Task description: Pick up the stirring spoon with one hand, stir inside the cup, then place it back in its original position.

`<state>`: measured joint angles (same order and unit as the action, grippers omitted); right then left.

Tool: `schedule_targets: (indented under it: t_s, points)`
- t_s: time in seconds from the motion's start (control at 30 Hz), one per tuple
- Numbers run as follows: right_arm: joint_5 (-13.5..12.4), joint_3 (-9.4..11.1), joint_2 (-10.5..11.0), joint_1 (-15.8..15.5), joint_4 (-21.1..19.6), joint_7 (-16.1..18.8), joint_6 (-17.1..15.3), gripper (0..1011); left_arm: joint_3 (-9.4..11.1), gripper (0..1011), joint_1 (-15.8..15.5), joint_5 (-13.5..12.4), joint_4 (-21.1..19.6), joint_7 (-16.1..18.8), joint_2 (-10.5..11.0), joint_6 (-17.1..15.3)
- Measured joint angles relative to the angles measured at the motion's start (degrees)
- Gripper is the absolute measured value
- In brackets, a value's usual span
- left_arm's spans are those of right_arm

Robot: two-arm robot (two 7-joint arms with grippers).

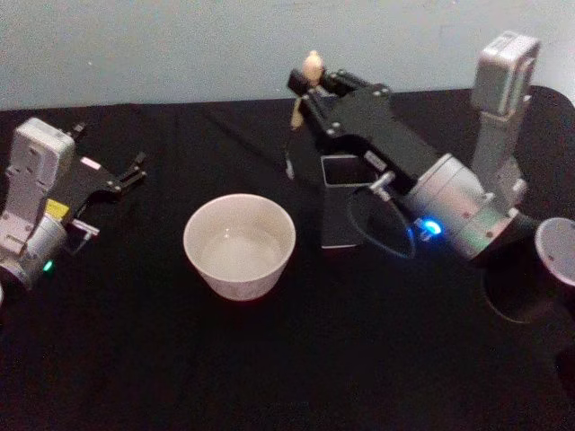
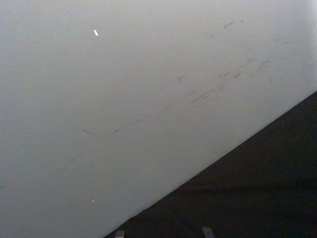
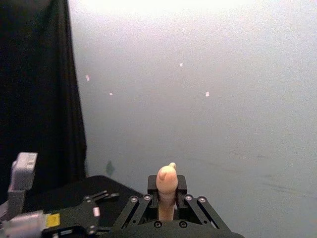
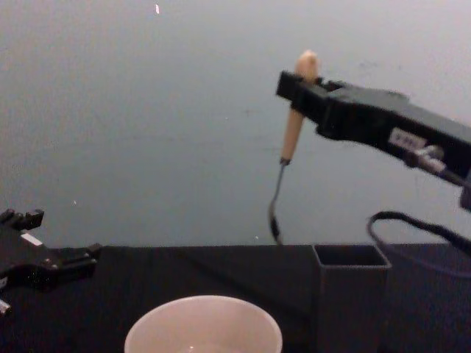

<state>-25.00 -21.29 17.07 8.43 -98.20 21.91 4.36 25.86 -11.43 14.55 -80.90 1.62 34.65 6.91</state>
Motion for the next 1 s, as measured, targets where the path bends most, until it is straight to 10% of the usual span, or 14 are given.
schedule_targets:
  t_s: [0.47,1.0]
  points:
    - [-1.14,4.52,3.21,-3.46,-4.42,-2.68,-1.47,213,0.0,1001,0.0,0.0,0.0,0.0,0.0,0.0]
    - [0.62,5.03,3.22,-4.13,-2.35,-4.1,-2.7,214,0.0,1001,0.0,0.0,0.0,0.0,0.0,0.0]
